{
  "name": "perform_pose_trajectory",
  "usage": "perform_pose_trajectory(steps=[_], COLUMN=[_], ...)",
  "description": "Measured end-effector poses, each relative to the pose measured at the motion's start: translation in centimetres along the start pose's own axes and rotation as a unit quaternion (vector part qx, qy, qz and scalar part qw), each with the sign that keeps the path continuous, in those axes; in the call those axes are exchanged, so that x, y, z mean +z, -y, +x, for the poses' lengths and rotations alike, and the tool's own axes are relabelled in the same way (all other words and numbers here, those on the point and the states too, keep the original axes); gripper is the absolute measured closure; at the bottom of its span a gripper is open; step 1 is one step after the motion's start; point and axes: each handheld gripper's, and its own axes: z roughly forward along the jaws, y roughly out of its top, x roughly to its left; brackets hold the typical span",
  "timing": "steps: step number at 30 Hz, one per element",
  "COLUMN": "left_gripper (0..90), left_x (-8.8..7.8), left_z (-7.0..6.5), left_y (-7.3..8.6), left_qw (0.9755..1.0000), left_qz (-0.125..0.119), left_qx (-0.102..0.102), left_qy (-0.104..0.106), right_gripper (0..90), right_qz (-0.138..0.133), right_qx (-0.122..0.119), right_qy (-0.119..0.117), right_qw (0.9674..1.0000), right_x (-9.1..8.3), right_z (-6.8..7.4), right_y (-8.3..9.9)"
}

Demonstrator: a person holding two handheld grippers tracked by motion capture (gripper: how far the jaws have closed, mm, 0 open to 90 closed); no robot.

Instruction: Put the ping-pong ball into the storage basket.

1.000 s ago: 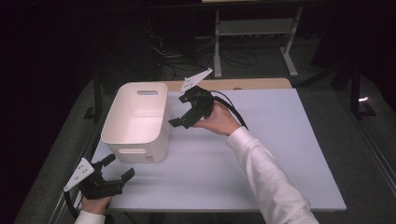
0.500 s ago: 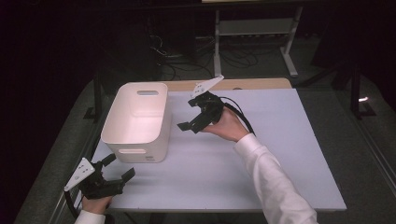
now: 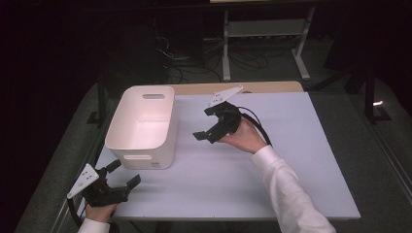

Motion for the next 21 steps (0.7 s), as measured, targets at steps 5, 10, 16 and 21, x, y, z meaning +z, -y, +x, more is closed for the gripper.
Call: perform_pose_trajectory(steps=[5, 10, 16, 21], left_gripper=[0.0, 0.0, 0.0, 0.0], left_x=[0.0, 0.1, 0.1, 0.1], left_z=[0.0, 0.0, 0.0, 0.0], left_y=[0.0, 0.0, 0.0, 0.0], left_qw=[1.0000, 1.0000, 1.0000, 1.0000], left_qz=[-0.002, 0.000, 0.000, -0.001], left_qx=[-0.005, -0.005, -0.005, -0.006], left_qy=[-0.001, 0.000, 0.002, 0.002], right_gripper=[0.0, 0.0, 0.0, 0.0], right_qz=[-0.001, -0.016, -0.016, -0.013], right_qx=[0.005, 0.023, 0.028, 0.032], right_qy=[0.006, 0.001, 0.008, 0.016], right_qw=[1.0000, 0.9996, 0.9994, 0.9993], right_x=[-0.5, -1.3, -2.1, -2.6], right_z=[-0.1, -0.1, -0.3, -0.3], right_y=[0.8, 1.6, 2.6, 3.6])
